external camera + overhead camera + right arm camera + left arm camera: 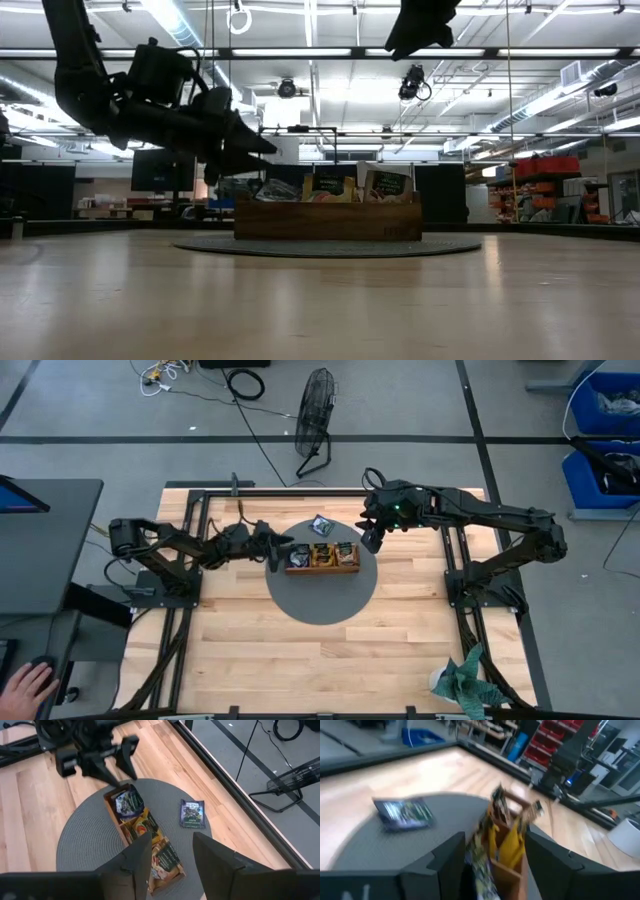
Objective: Pick & Place Tea
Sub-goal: Put the violet tea bag into the left section of the wooden organizer
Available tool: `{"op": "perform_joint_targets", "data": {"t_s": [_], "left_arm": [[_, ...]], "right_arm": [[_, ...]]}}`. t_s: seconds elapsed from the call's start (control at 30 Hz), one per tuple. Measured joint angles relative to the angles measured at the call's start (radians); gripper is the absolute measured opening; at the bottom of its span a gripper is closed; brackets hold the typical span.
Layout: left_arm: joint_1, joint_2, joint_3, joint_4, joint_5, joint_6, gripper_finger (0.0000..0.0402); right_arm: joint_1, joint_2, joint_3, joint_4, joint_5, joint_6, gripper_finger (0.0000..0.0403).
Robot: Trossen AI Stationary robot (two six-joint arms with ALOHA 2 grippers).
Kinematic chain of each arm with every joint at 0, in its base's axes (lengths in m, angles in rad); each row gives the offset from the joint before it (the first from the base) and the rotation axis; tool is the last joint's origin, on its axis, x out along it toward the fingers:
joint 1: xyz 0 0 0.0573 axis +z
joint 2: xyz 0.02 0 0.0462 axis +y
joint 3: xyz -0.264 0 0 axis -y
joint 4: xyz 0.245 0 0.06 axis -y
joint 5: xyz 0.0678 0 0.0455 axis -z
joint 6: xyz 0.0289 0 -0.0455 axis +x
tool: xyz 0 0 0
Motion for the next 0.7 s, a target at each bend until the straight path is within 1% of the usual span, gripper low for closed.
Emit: {"op": "perform_joint_targets", "data": {"t_s": [0.13, 0.27, 0.33, 0.4, 0.47, 0.5, 0.57, 0.63, 0.7], "left_arm": [[0.019, -0.056, 0.0, -0.021, 0.001, 0.015, 0.0214], [0.028, -0.081, 0.0, -0.036, 0.042, 0.013, 0.0204], [0.027, -0.089, 0.003, -0.036, 0.047, -0.028, 0.0196], [0.028, -0.096, 0.014, -0.037, 0.049, -0.103, 0.0188], [0.031, -0.102, 0.037, -0.052, 0.072, -0.141, 0.0181], [0.034, -0.102, 0.053, -0.089, 0.098, -0.146, 0.0177], [0.038, -0.101, 0.094, -0.215, 0.159, -0.146, 0.0169], [0.038, -0.101, 0.159, -0.409, 0.182, -0.133, 0.016], [0.039, -0.1, 0.228, -0.634, 0.182, -0.041, 0.0152]], "right_arm": [[0.0, 0.0, 0.0, -0.013, 0.0, -0.005, 0.0151], [0.0, 0.0, 0.0, -0.014, -0.002, -0.01, 0.0151], [-0.005, 0.0, 0.0, -0.008, -0.014, -0.007, 0.0151], [-0.014, 0.0, 0.0, -0.005, -0.033, -0.011, 0.0151], [-0.024, 0.0, 0.0, -0.004, -0.037, -0.011, 0.0151], [-0.029, 0.0, 0.0, -0.001, -0.037, -0.011, 0.0151], [-0.041, 0.0, 0.0, 0.011, -0.038, -0.011, 0.0151], [-0.056, 0.0, 0.0, 0.018, -0.045, -0.011, 0.0151], [-0.068, 0.0, 0.0, 0.021, -0.047, -0.011, 0.0151]]}}
